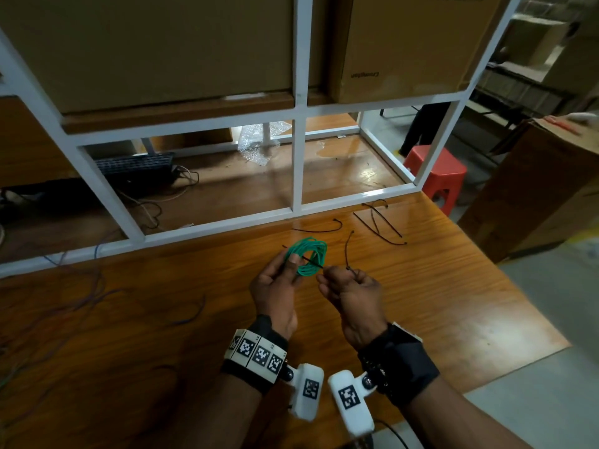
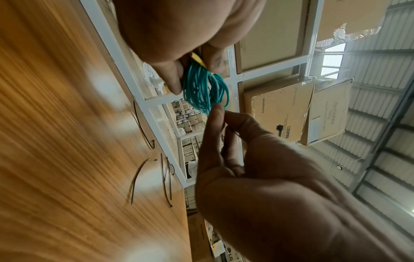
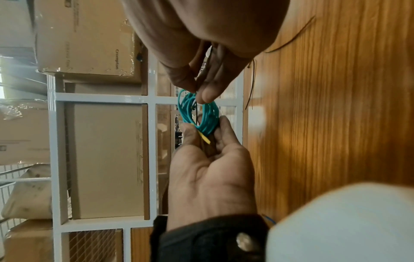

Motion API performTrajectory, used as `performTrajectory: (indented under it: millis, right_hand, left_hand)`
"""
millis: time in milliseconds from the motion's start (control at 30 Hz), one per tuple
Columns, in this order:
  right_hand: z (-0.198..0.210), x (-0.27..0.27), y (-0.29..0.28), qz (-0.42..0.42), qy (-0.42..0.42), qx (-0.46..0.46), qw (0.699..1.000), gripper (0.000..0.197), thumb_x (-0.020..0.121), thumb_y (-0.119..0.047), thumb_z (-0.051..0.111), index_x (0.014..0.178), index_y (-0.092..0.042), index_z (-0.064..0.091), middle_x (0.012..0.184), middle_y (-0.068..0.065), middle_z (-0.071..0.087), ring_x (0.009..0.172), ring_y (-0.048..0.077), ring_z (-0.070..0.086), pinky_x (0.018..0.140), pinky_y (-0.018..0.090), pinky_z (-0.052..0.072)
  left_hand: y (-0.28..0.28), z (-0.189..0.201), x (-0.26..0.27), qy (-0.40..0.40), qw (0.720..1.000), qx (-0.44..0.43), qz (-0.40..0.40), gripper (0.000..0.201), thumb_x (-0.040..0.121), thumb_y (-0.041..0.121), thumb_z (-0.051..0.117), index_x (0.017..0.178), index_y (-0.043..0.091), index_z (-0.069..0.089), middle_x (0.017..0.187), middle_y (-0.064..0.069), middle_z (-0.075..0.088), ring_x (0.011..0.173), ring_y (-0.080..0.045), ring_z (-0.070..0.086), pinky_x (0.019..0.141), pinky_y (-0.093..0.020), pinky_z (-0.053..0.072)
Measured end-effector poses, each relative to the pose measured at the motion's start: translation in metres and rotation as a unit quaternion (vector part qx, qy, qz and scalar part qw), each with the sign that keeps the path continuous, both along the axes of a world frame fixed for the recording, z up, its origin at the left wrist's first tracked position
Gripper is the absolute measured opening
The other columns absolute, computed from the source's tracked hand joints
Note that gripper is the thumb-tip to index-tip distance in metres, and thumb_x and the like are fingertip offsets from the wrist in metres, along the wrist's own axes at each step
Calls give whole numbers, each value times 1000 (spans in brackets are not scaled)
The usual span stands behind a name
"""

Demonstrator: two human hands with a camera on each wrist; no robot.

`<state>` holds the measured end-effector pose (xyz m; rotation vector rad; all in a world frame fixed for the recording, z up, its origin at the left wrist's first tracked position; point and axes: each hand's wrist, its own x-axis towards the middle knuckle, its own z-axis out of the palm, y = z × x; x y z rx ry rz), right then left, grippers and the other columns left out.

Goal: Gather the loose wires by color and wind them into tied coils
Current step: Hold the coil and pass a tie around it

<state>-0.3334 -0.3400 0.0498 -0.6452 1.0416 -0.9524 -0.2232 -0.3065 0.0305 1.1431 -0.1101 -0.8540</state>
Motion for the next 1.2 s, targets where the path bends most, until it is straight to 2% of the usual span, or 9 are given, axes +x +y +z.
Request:
performTrajectory:
  millis: [200,300,467,567,700,900,1000,1067,1200]
  right_hand:
    - [-5,-3,-2,46,10,-25,999,23,87,-8,80,100,-4,62,94,16,78,91,28,78,74,33,61]
    - [2,-14,-1,103,63,-110,987,28,87,-15,82,107,-2,67,95,12,77,90,29,78,74,35,63]
    - [14,-30,-6,142,134,-249,949,21,87,-13,83,106,-11,75,98,4,79,90,23,77,78,38,65]
    - [20,-34,-10,164,155,-303,926,25,87,-10,81,111,-14,75,106,-3,79,98,16,76,81,36,64]
    - [25,-36,-13,156,178,-361,902,18,89,-11,79,104,-21,75,101,-3,79,94,16,77,80,39,65]
    - [37,-32,-20,97,229,-448,859,42,90,-13,78,131,-14,66,103,-4,79,89,3,76,72,20,62]
    - [43,-28,-25,64,271,-559,781,47,90,-9,78,134,-11,64,108,-5,76,91,0,75,74,15,60]
    - [41,-25,-26,54,287,-611,736,48,90,-5,79,135,-8,63,108,-4,76,91,2,75,76,16,60]
    - [36,-19,-28,73,286,-617,729,46,93,-4,74,137,-7,62,111,1,75,97,5,73,77,22,63]
  left_hand:
    - [-1,8,2,-51,998,-10,-26,29,89,8,70,118,11,70,106,-5,76,102,-21,72,90,-41,58]
    - [-1,14,6,-103,995,-4,-14,35,87,10,73,119,23,68,104,1,77,100,-14,73,88,-39,59]
    - [-3,16,15,-112,994,7,20,82,81,16,80,149,30,37,108,-7,75,99,-10,72,88,-34,58]
    - [-4,18,18,-108,994,14,23,58,81,16,80,133,21,55,110,-8,75,99,-12,72,89,-34,59]
    - [-1,19,20,-143,990,15,8,24,83,15,78,102,27,69,97,3,77,93,-9,73,79,-27,59]
    - [4,25,20,-156,987,-2,-33,34,84,8,76,118,11,69,105,-2,76,97,-12,73,77,-24,59]
    - [4,24,19,-158,986,-14,-49,35,83,5,76,118,10,69,103,0,76,94,-11,73,71,-20,58]
    - [5,23,19,-169,983,-10,-67,33,83,6,77,114,16,71,105,-1,76,96,-13,73,75,-28,60]
    - [6,20,21,-192,975,7,-109,34,81,13,79,115,14,73,110,-3,75,102,-18,72,91,-45,58]
